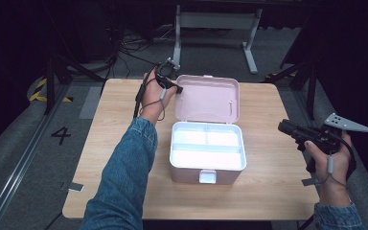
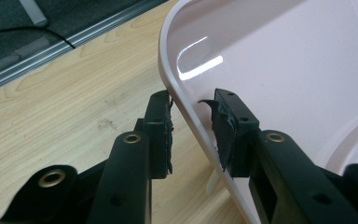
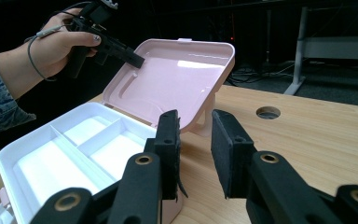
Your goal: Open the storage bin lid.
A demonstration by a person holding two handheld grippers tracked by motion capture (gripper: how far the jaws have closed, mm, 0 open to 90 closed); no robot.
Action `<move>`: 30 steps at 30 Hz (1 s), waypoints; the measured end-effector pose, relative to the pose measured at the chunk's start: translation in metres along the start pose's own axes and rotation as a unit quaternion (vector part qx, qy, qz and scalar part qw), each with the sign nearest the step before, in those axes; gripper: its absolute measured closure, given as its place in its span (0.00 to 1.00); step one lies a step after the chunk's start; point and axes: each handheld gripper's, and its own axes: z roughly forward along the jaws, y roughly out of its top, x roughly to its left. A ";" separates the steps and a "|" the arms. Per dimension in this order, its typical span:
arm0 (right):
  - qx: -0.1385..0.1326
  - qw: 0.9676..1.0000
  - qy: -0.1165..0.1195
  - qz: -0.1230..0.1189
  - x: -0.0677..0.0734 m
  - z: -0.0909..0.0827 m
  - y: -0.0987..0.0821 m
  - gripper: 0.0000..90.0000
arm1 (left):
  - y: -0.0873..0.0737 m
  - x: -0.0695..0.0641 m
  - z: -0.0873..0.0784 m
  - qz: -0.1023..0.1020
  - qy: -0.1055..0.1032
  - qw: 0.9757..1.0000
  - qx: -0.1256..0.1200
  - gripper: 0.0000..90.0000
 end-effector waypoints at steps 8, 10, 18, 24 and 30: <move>0.003 1.000 0.000 0.003 0.001 0.001 -0.001 0.82 | -0.004 0.002 0.008 -0.001 0.001 1.000 0.013 0.75; 0.002 1.000 0.000 0.000 0.000 0.002 -0.001 0.82 | -0.004 0.001 0.009 -0.001 0.005 1.000 0.018 0.75; 0.009 1.000 0.004 0.001 0.002 0.005 -0.002 0.82 | -0.004 0.000 0.016 0.003 0.016 0.999 0.038 0.76; 0.008 1.000 0.004 0.003 0.001 0.005 -0.002 0.82 | -0.007 0.002 0.023 0.001 0.014 0.999 0.045 0.76; 0.010 1.000 0.004 0.002 0.001 0.006 -0.003 0.82 | -0.013 0.007 0.029 -0.016 0.001 0.999 0.044 0.76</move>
